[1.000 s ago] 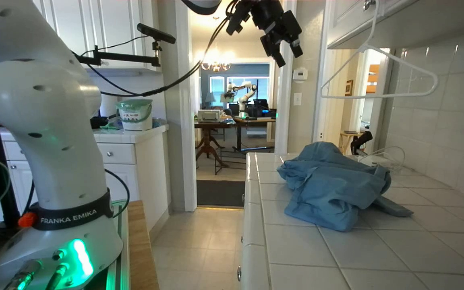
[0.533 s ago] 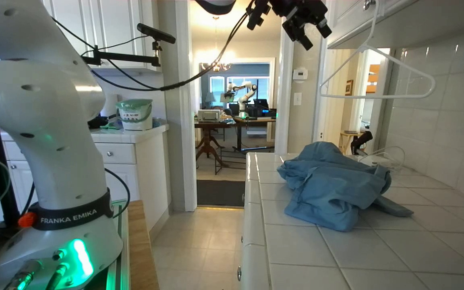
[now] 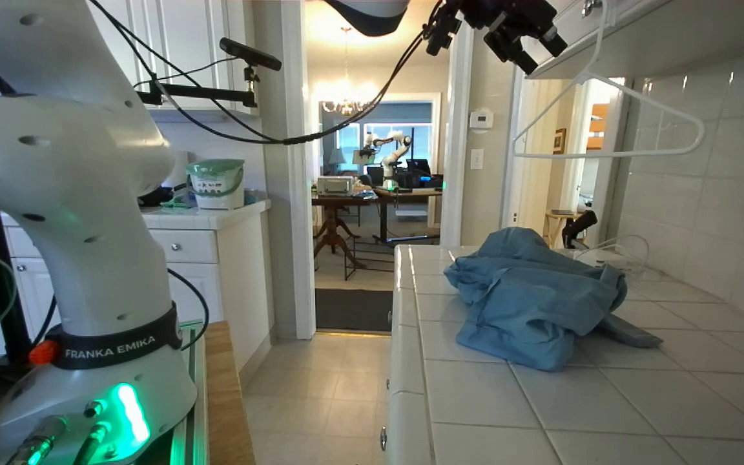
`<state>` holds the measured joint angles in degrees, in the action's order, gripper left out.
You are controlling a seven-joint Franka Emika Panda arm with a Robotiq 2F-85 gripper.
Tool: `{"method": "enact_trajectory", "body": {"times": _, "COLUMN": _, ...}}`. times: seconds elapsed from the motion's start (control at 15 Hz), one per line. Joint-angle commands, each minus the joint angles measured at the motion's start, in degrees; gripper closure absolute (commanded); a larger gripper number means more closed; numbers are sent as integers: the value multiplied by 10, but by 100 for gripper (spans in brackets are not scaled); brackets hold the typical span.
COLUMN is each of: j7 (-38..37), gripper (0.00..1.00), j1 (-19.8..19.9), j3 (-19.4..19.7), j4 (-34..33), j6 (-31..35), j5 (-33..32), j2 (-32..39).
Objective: Put the white hanger on the counter.
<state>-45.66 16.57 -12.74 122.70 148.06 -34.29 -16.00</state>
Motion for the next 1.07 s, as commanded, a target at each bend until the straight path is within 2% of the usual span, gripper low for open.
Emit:
{"method": "enact_trajectory", "body": {"times": 0.0, "j7": -4, "gripper": 0, "j1": -23, "j3": 21, "j4": -3, "j6": -4, "j5": -8, "j2": 3}}
{"method": "enact_trajectory", "body": {"times": 0.13, "j7": -2, "gripper": 0, "j1": -26, "j3": 21, "j4": 5, "j6": 0, "j5": -4, "j2": -1}}
{"method": "enact_trajectory", "body": {"times": 0.53, "j7": -58, "gripper": 0, "j1": -13, "j3": 24, "j4": -12, "j6": 63, "j5": -60, "j2": 15}}
{"method": "enact_trajectory", "body": {"times": 0.6, "j7": -70, "gripper": 0, "j1": 7, "j3": 9, "j4": -12, "j6": 73, "j5": -74, "j2": 16}}
{"method": "enact_trajectory", "body": {"times": 1.0, "j7": -135, "gripper": 0, "j1": 45, "j3": 4, "j4": -16, "j6": 144, "j5": -172, "j2": 40}}
